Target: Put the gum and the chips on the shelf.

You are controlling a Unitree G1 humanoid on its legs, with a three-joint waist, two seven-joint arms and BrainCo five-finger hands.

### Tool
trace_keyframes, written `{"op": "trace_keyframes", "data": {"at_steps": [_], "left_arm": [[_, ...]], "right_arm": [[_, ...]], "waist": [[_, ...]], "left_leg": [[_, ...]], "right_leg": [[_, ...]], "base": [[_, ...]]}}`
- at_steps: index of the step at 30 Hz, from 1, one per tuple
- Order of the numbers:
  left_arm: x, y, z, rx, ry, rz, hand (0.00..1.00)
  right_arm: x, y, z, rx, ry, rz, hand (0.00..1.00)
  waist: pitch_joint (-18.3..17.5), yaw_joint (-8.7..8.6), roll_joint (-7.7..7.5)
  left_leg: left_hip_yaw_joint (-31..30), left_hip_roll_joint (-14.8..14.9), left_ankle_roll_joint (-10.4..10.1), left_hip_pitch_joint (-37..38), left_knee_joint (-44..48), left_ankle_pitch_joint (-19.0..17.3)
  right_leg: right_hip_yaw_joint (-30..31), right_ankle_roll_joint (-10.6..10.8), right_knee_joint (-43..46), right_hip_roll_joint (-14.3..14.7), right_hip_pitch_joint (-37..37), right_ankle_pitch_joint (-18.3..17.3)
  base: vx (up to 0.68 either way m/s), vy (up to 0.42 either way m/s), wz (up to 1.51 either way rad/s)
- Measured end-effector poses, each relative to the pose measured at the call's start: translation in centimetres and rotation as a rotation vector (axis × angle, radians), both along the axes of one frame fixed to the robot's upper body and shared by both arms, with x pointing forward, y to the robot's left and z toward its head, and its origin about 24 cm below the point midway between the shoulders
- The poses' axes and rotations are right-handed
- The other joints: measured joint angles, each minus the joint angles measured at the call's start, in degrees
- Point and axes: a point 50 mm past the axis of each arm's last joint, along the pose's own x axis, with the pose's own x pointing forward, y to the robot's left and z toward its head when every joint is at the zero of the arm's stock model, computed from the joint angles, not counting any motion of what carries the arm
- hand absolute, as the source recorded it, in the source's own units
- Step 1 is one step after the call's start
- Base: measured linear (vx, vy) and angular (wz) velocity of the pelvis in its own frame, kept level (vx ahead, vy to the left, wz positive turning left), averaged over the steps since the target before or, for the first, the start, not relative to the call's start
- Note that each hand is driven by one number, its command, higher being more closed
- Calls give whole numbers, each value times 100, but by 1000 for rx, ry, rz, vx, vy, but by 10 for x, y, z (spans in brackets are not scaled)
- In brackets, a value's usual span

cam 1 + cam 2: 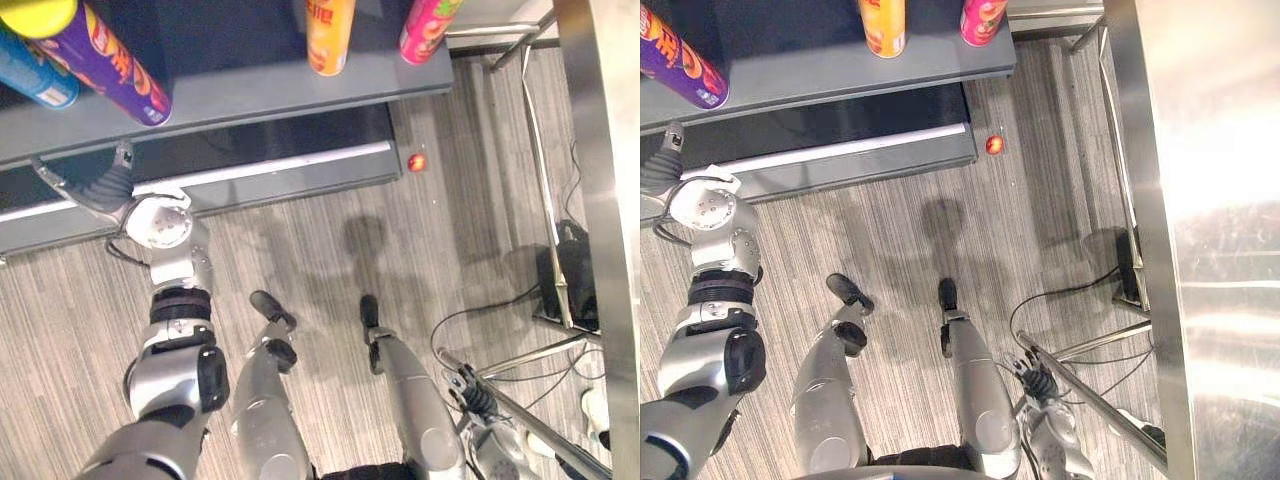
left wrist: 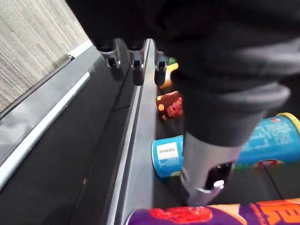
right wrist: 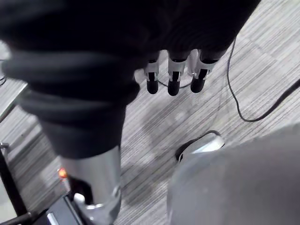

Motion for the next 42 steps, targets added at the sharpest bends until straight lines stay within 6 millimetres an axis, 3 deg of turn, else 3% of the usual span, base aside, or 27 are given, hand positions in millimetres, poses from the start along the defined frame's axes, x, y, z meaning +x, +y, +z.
{"op": "trace_keyframes", "data": {"at_steps": [21,42], "left_arm": [[3,-16,21,162,-35,-66,0],[5,-33,42,224,-115,-107,0]], "right_arm": [[4,5,3,41,-40,-3,0],[4,5,3,42,-59,-6,0]], "waist": [[17,-13,-37],[16,-64,-38]], "left_leg": [[15,175,112,-291,587,-313],[187,195,122,-288,611,-321]], "right_leg": [[10,46,281,-29,-227,-75],[1,41,262,-85,-262,-85]], "base": [[34,-34,-1],[32,-42,0]]}}
